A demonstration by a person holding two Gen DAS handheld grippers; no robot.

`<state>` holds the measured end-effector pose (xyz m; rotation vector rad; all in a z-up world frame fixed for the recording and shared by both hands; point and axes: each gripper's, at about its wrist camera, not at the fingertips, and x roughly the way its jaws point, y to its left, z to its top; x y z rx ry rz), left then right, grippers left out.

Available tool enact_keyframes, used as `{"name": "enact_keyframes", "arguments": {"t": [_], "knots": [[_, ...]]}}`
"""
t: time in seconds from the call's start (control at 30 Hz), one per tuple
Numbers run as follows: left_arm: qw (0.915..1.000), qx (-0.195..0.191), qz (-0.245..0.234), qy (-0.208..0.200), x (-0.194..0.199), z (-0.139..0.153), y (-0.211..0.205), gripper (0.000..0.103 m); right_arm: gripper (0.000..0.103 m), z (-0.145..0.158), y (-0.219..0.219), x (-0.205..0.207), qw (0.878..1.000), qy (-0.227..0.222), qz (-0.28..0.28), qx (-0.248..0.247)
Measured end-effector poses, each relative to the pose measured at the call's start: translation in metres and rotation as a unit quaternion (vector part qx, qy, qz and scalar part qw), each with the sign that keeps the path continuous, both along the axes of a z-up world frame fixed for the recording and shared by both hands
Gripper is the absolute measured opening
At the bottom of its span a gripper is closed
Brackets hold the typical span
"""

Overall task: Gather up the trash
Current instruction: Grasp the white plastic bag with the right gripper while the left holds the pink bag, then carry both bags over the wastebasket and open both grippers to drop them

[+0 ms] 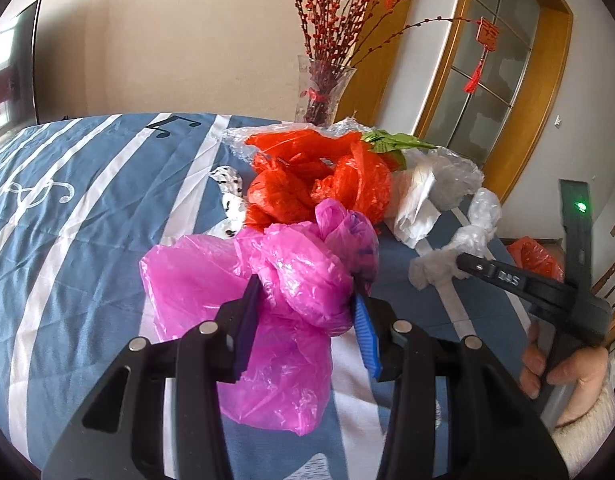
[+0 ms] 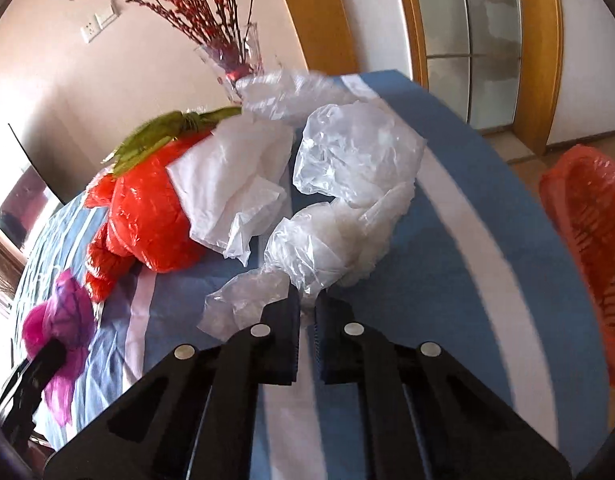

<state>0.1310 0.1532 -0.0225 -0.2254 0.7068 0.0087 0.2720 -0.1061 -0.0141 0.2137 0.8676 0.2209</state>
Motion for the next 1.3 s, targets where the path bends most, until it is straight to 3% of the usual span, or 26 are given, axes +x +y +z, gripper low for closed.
{"name": "enact_keyframes", "arguments": {"t": [0.33,0.63,1.3], "knots": [[0.9993,-0.018,-0.031,-0.003,0.013,0.003,-0.028,0.043,0.007,0.010,-0.059,-0.036,1.000,-0.010,-0.029,0.000],[0.9967,-0.022,-0.078,-0.014,0.023,0.013,-0.079,0.043,0.007,0.022,-0.088,-0.051,0.998,-0.038,-0.055,-0.021],[0.9771,-0.050,-0.206,-0.018,0.075,0.029,-0.225,0.043,0.007,0.033,-0.187,-0.084,0.986,-0.062,-0.142,-0.062]]}}
